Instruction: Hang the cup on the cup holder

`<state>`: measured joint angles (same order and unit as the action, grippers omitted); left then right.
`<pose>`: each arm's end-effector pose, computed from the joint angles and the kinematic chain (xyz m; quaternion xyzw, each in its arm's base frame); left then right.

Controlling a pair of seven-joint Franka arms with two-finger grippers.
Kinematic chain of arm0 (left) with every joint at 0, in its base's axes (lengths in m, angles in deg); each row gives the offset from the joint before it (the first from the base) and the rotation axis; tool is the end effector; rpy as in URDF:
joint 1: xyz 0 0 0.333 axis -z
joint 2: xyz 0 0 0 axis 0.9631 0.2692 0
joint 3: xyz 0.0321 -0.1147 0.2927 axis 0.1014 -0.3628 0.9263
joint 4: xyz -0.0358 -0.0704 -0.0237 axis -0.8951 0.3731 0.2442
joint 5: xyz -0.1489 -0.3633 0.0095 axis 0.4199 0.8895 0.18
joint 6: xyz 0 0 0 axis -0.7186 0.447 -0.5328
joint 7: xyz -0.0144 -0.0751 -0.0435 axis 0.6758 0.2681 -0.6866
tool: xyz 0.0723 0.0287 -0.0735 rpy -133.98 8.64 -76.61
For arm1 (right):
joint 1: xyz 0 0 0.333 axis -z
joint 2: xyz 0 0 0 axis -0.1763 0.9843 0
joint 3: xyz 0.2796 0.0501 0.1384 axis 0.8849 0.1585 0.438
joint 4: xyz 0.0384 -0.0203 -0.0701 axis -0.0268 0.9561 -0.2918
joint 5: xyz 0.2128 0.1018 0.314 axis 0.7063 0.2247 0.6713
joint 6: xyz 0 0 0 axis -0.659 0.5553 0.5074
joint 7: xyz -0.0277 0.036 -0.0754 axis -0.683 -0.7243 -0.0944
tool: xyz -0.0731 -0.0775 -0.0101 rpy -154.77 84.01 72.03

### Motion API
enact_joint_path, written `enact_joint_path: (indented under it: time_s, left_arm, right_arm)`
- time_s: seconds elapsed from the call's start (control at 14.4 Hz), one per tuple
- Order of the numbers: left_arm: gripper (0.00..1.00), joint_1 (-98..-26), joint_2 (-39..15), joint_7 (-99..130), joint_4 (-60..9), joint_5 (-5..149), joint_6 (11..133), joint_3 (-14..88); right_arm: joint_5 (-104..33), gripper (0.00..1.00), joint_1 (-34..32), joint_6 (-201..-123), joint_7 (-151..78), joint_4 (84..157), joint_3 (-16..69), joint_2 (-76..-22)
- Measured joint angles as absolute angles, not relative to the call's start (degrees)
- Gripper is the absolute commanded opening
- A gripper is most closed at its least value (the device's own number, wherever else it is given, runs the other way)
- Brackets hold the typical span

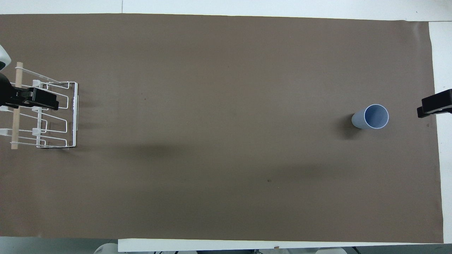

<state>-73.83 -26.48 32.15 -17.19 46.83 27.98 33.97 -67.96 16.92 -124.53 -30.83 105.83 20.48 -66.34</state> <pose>0.5295 -0.0662 0.5839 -0.9973 0.0713 0.0160 0.0080 0.5201 -0.0505 0.6437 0.9980 -0.0233 -0.0579 0.0101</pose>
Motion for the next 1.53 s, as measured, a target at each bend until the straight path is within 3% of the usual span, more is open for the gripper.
enact_joint_path:
  time_s: [0.7,0.91,1.11,1.32,1.53]
  left_arm:
    - [1.00,-73.83,-26.48,32.15,-17.19,46.83,27.97,33.97]
    - [1.00,-73.83,-26.48,32.15,-17.19,46.83,27.97,33.97]
    - [1.00,-73.83,-26.48,32.15,-17.19,46.83,27.97,33.97]
    - [1.00,-73.82,-26.48,32.15,-17.18,46.83,27.96,33.96]
    - [1.00,-73.15,-26.48,32.15,-17.13,46.83,27.96,33.71]
  right_arm:
    - [-67.96,1.00,18.13,-125.05,-31.58,108.52,20.10,-67.07]
    - [-67.95,1.00,20.99,-139.32,-37.90,121.48,20.04,-69.73]
    - [-67.83,1.00,23.53,-154.40,-42.30,133.45,19.87,-68.54]
    - [-67.67,1.00,23.40,-162.24,-42.37,135.66,20.03,-63.25]
    - [-66.44,0.98,23.43,-163.89,-42.37,135.60,19.99,-58.96]
